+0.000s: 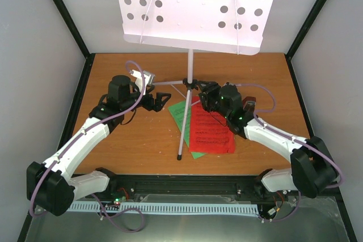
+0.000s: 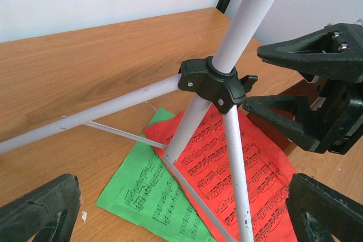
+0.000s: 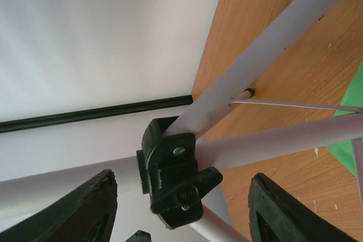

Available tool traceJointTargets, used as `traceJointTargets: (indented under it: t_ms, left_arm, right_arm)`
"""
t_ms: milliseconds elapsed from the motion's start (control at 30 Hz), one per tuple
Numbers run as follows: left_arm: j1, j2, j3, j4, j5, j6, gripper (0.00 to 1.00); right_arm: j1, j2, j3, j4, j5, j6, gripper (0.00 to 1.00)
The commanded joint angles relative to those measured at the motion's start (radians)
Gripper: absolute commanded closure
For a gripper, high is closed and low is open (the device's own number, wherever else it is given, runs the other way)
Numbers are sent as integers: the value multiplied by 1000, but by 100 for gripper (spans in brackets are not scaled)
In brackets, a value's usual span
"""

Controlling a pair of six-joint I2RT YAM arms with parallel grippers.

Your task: Pack up the instrument practice props

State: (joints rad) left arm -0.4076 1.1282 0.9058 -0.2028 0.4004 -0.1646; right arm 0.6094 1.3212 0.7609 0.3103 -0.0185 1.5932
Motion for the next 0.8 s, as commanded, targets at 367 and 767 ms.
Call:
traceJointTargets:
  t_ms: [367, 767]
  left_arm:
    - [0, -1, 7, 10, 12, 19, 0]
    - [0, 1, 6, 10, 9, 20, 1]
  right_arm:
    - [0, 54, 45, 51, -24, 61, 69]
    - [1, 59, 23, 71, -29, 71, 73]
